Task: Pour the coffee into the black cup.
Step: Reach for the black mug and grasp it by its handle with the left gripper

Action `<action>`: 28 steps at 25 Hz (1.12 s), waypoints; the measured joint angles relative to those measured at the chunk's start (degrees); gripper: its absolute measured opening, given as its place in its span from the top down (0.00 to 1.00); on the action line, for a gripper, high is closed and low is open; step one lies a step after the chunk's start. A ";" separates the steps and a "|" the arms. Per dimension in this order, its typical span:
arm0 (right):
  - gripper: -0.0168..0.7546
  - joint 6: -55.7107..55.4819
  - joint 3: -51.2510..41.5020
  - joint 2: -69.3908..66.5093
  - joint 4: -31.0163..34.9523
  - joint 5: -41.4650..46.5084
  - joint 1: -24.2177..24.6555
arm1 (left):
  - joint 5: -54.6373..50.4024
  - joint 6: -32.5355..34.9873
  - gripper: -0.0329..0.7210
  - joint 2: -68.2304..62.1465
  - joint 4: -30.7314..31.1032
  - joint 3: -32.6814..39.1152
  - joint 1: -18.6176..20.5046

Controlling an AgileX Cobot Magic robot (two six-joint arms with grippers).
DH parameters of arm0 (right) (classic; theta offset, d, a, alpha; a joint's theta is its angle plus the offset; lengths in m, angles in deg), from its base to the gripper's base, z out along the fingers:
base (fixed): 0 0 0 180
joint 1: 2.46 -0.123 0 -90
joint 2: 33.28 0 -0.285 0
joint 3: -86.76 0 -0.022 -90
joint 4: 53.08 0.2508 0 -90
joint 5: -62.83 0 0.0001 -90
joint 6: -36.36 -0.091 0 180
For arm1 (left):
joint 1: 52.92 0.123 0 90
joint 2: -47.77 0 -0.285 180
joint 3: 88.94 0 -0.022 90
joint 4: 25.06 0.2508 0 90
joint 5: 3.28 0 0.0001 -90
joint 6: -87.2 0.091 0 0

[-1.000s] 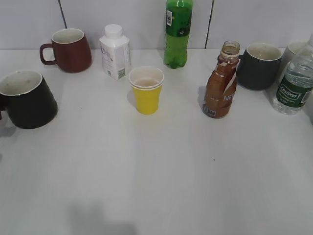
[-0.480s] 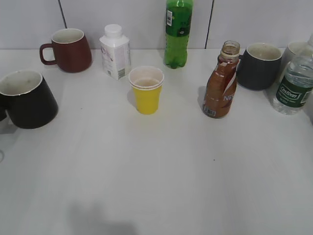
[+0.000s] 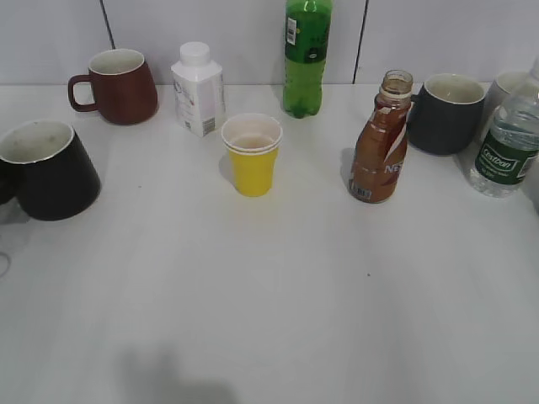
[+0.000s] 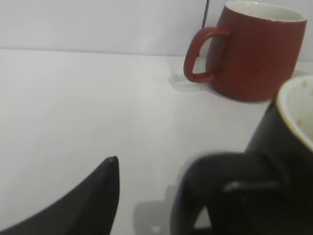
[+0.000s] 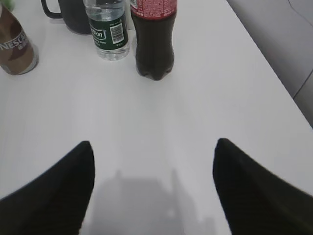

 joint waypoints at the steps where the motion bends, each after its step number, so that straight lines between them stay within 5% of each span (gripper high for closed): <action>1: 0.22 0.00 0.00 0.00 0.00 0.00 0.00 | -0.14 0.00 0.39 0.00 0.11 -0.44 0.00; 10: 0.22 0.00 0.00 0.00 0.00 0.00 0.00 | -4.47 0.00 0.55 -2.37 8.04 -7.18 0.05; 16: 0.22 0.00 0.00 0.00 0.00 0.00 0.00 | -4.51 -0.06 0.88 -4.05 12.76 -10.87 0.05; 28: 0.22 0.00 0.00 0.00 0.00 0.00 0.00 | -1.61 -7.17 0.88 -4.54 19.24 -10.92 -0.28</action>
